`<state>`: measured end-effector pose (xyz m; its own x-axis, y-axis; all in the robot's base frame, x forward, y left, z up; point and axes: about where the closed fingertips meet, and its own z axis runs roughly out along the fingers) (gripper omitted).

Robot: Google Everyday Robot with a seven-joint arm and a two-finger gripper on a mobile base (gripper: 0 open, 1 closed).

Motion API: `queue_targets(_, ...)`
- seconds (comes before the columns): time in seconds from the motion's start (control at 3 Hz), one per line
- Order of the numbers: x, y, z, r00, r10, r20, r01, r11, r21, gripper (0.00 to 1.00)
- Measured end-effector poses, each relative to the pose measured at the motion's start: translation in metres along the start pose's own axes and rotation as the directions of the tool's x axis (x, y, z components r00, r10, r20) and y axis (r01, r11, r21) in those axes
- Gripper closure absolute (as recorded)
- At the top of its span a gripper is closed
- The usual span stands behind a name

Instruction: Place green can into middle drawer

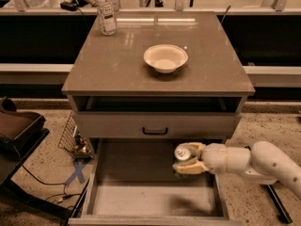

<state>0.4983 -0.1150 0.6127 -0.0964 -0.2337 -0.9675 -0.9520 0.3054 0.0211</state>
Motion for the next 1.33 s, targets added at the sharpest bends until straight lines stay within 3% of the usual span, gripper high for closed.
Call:
queue_targets(0.33,0.026,0.015,0.034,0.999,-0.008,0.032,0.012,0.9916,-0.129,1.0)
queue_targets(0.67,0.028,0.019,0.039,0.999,-0.003,0.04,0.009,0.9889,-0.149,1.0)
queue_targets(1.0,0.046,0.019,0.057,0.999,-0.003,0.049,0.01,0.991,-0.134,1.0)
queue_targets(1.33,0.078,0.013,0.099,0.995,-0.029,0.1,0.042,0.9906,-0.13,1.0)
